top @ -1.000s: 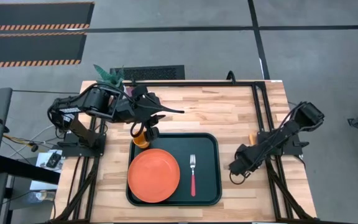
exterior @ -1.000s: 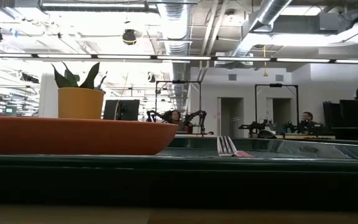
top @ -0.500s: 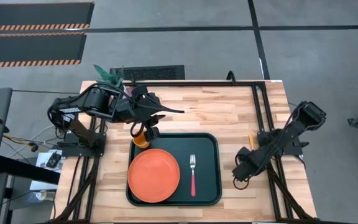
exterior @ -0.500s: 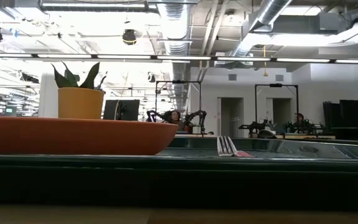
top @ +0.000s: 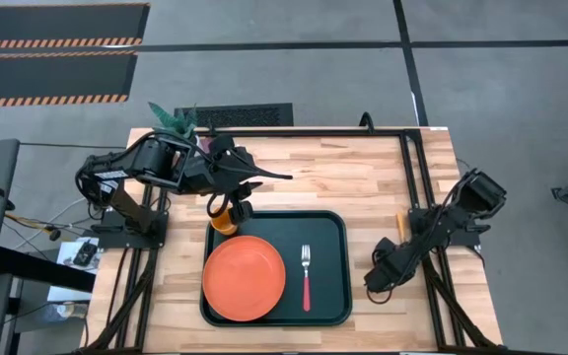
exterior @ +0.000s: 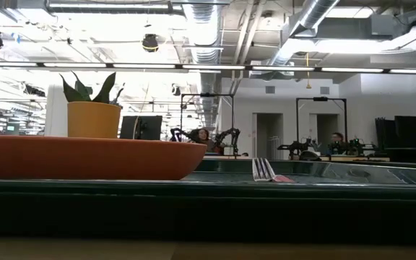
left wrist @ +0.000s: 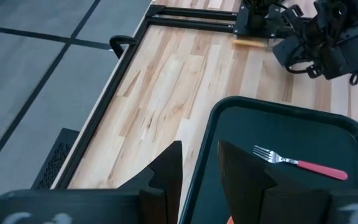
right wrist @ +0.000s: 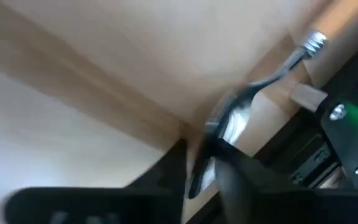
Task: Pick and place plate/cup/fork/spoon on tray
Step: Put the yellow spoon on the black serving tray
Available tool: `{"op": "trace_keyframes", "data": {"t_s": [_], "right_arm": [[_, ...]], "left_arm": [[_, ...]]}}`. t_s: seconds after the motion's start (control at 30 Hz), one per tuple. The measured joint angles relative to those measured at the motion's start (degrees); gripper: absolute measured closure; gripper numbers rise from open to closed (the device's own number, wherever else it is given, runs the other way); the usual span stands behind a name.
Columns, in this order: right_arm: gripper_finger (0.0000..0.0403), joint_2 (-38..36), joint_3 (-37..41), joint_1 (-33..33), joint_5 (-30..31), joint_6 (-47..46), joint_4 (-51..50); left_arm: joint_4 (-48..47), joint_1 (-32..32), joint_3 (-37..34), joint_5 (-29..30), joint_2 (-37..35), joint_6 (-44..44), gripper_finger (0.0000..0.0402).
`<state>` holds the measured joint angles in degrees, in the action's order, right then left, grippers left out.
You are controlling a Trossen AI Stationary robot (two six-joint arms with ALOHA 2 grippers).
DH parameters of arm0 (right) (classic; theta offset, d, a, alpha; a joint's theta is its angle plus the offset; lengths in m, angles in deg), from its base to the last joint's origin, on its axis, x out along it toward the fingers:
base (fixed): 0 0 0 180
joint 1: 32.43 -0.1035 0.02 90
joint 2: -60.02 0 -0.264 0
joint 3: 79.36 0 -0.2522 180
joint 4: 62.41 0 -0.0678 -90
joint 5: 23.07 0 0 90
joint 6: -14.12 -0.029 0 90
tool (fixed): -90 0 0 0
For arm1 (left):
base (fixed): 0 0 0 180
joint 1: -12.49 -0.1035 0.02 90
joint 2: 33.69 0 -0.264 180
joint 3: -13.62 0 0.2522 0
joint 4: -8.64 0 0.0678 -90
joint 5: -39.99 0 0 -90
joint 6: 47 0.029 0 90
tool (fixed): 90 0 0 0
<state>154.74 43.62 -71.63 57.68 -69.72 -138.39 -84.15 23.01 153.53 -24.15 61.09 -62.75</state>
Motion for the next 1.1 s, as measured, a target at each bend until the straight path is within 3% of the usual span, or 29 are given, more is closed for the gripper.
{"op": "trace_keyframes", "data": {"t_s": [0.07,0.13,0.3,0.5,0.7,0.87,1.1], "right_arm": [[0.0365,0.19,0.19,0.24,-0.23,-0.22,-0.98],[0.0388,0.13,0.23,0.37,-0.36,-0.46,-1.13],[0.0391,-0.1,-3.27,0.72,0.54,-0.07,-4.71],[0.0397,-5.02,-10.73,2.13,9.62,1.41,-9.9],[0.04,-10.28,-21.72,5.32,21.25,3.03,-25.11],[0.04,-13.07,-30.04,6.45,35.23,27.52,-24.29],[0.04,-12.98,-32.27,10.4,39.99,80.75,-15.1]], "left_arm": [[0.0,0.0,0.0,0.0,0.0,0.0,0.0312],[0.0,0.0,0.0,0.0,0.0,0.02,0.0312],[0.0,0.0,0.0,0.02,0.0,0.04,0.0312],[0.0,0.0,0.0,-0.03,0.0,1.1,0.0312],[0.02,-0.02,0.0,-3.61,0.0,1.16,0.0312],[0.0,-0.02,0.0,-5.09,0.0,2.01,0.0312],[-0.02,-0.02,0.0,-5.09,0.0,2.03,0.0312]]}}
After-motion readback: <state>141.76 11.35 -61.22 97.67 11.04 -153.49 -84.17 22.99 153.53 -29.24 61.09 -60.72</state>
